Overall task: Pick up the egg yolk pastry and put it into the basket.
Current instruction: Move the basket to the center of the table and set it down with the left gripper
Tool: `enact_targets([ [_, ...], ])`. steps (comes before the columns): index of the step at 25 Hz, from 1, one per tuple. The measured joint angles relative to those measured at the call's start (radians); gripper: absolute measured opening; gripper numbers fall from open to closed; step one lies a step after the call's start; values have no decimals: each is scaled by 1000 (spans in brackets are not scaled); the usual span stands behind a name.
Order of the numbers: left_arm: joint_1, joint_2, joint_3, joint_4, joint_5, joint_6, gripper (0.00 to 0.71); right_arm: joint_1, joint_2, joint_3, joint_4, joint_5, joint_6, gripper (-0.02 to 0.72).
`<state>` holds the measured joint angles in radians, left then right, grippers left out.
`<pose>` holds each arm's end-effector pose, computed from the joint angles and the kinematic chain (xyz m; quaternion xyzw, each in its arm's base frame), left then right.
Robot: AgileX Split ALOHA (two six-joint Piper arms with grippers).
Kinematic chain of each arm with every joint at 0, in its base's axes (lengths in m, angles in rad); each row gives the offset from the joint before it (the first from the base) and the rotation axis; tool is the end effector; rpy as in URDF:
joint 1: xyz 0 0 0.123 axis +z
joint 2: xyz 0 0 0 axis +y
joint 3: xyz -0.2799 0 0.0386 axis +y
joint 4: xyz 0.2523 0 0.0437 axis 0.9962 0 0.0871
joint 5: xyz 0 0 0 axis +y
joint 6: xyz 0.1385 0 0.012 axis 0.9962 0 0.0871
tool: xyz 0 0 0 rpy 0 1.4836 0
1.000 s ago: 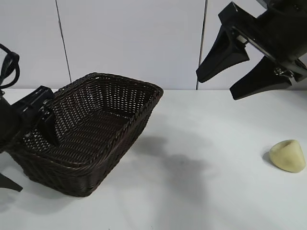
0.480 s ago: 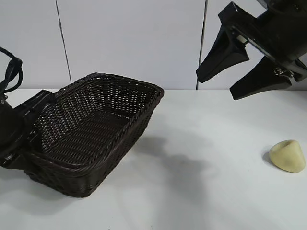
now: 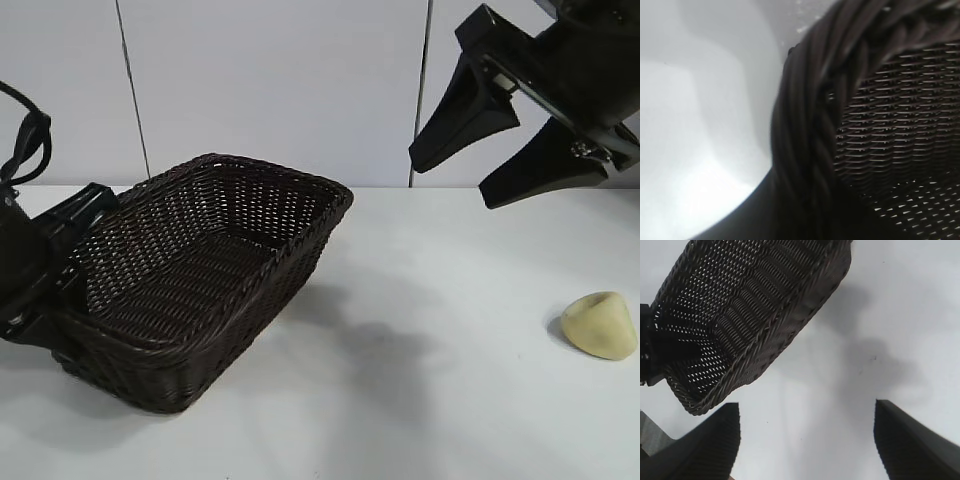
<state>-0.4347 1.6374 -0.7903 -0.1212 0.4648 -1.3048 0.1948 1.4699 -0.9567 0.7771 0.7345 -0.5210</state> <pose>0.2728 -0.1350 0.1091 -0.4585 0.8712 -0.1546 0.0833 0.2992 0.1257 0.2164 -0.1080 0.9270 0.2712 0.2357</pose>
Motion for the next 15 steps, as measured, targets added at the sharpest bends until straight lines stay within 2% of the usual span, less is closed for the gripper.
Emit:
enact_targets([
  [4, 22, -29, -35, 0, 42, 64, 99, 0, 0, 0, 0, 1, 0, 537],
  [9, 88, -44, -84, -17, 136, 250, 99, 0, 0, 0, 0, 2, 0, 537],
  [15, 140, -44, -138, -205, 174, 628, 99, 0, 0, 0, 0, 2, 0, 537],
])
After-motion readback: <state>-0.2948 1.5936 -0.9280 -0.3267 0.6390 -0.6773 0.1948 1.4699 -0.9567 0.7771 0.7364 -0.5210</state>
